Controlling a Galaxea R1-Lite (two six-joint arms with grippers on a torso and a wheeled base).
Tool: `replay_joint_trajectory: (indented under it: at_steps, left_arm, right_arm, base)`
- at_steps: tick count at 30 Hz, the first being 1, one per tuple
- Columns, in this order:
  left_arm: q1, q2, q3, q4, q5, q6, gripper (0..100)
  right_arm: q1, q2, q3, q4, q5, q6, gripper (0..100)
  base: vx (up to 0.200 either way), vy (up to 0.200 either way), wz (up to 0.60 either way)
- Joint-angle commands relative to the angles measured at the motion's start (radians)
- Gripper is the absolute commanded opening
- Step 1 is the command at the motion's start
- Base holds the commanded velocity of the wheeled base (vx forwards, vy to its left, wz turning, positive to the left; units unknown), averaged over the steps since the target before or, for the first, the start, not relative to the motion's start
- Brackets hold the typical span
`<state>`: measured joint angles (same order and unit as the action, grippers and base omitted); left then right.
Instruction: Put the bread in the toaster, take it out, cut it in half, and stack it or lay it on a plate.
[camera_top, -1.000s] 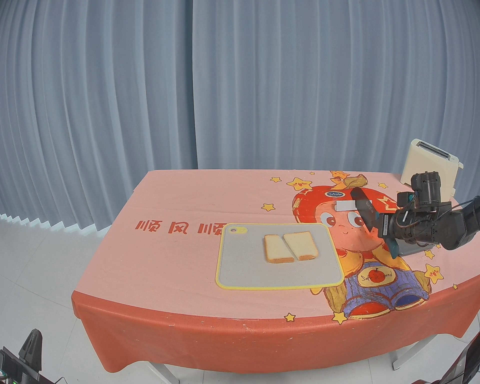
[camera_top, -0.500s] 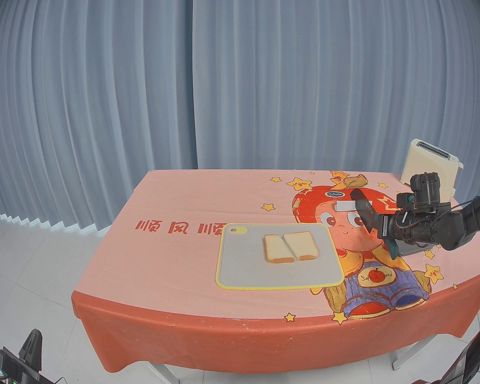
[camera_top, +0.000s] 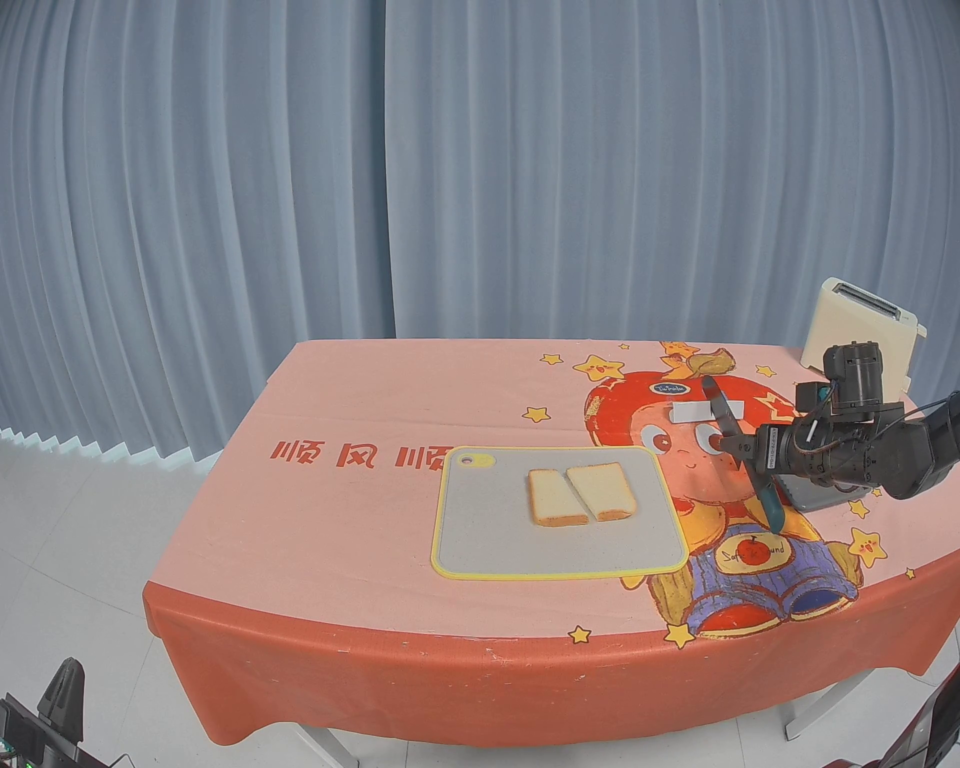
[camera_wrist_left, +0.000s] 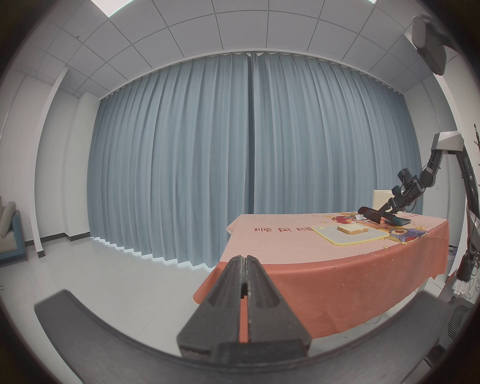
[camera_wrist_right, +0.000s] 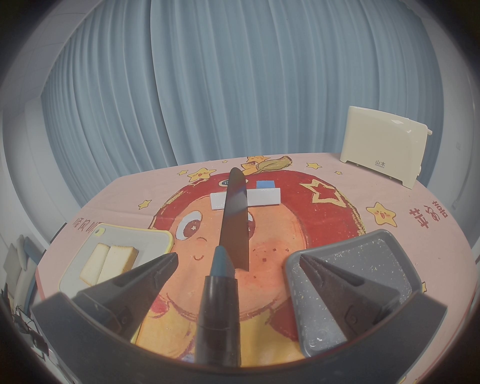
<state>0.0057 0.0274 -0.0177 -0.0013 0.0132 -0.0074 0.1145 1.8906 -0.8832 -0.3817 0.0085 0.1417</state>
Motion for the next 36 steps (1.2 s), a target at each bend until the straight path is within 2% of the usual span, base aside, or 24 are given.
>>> replay_joint_trajectory:
  at_steps: [1, 13, 24, 27, 31, 36]
  left_arm:
    - [0.0, 0.002, 0.018, 0.0, 0.001, 0.0, 0]
    - [0.0, 0.002, 0.018, 0.0, 0.001, 0.0, 0]
    - [0.0, 0.002, 0.018, 0.0, 0.001, 0.0, 0]
    - [0.0, 0.002, 0.018, 0.0, 0.001, 0.0, 0]
    - [0.0, 0.002, 0.018, 0.0, 0.001, 0.0, 0]
    - [0.0, 0.002, 0.018, 0.0, 0.001, 0.0, 0]
  right_arm:
    - [0.001, -0.002, 0.001, 0.0, 0.001, -0.002, 100]
    - [0.014, -0.058, 0.024, 0.001, -0.004, -0.004, 100]
    - [0.114, -0.179, 0.086, 0.003, -0.018, -0.002, 100]
    - [0.163, -0.214, 0.105, 0.006, -0.032, 0.001, 100]
    - [0.188, -0.219, 0.119, 0.001, -0.053, 0.001, 100]
    - [0.223, -0.222, 0.133, 0.001, -0.056, 0.002, 100]
  base:
    - [0.0, 0.0, 0.0]
    - [0.0, 0.0, 0.0]
    - [0.0, 0.0, 0.0]
    - [0.0, 0.0, 0.0]
    - [0.0, 0.0, 0.0]
    - [0.0, 0.0, 0.0]
